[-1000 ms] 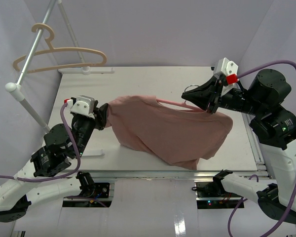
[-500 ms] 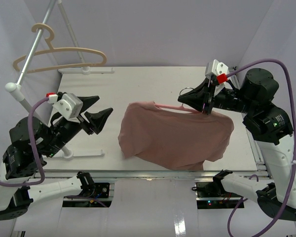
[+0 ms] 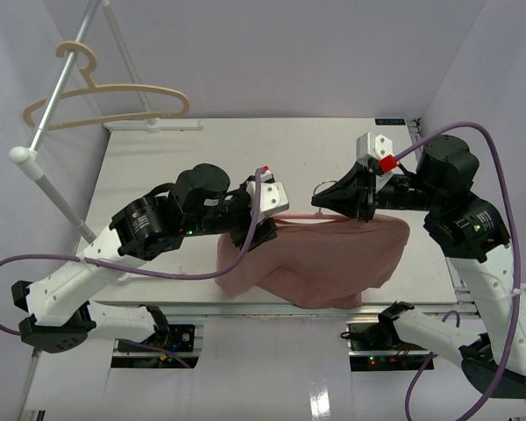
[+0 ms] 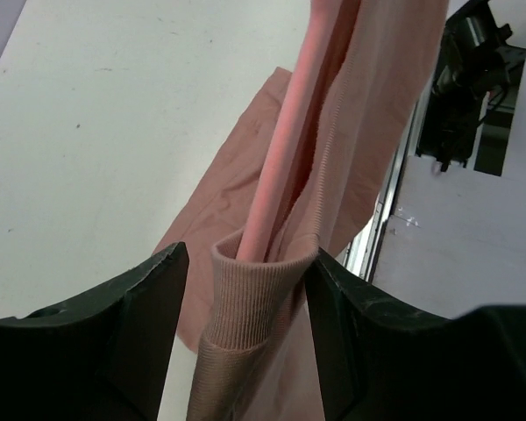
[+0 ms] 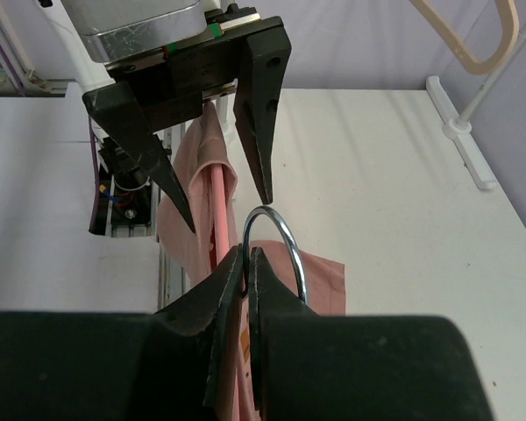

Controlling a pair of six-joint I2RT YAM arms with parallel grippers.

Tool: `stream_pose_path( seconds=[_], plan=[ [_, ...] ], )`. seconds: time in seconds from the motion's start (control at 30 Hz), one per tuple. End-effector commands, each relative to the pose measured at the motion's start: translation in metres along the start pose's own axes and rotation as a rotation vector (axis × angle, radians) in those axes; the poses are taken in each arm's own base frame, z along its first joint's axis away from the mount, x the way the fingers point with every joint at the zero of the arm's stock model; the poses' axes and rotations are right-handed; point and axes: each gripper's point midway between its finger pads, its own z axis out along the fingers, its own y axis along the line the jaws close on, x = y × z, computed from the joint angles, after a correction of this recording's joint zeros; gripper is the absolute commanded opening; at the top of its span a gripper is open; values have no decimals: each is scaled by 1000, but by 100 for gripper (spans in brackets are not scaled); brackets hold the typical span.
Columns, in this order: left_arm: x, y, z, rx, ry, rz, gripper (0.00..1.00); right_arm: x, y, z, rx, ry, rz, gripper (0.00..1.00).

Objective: Place the t-shirt on the hanger

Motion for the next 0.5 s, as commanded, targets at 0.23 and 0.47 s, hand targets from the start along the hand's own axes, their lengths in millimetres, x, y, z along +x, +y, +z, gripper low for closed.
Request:
stream_pose_path(
  seconds=[0.23, 0.47],
  plan=[
    [-14, -28, -16, 168, -45, 29, 49, -23, 9, -1, -48, -88, -92, 8],
    [0, -44, -4, 244, -20, -13, 0, -18, 9, 1, -53, -88, -77, 8]
  ],
)
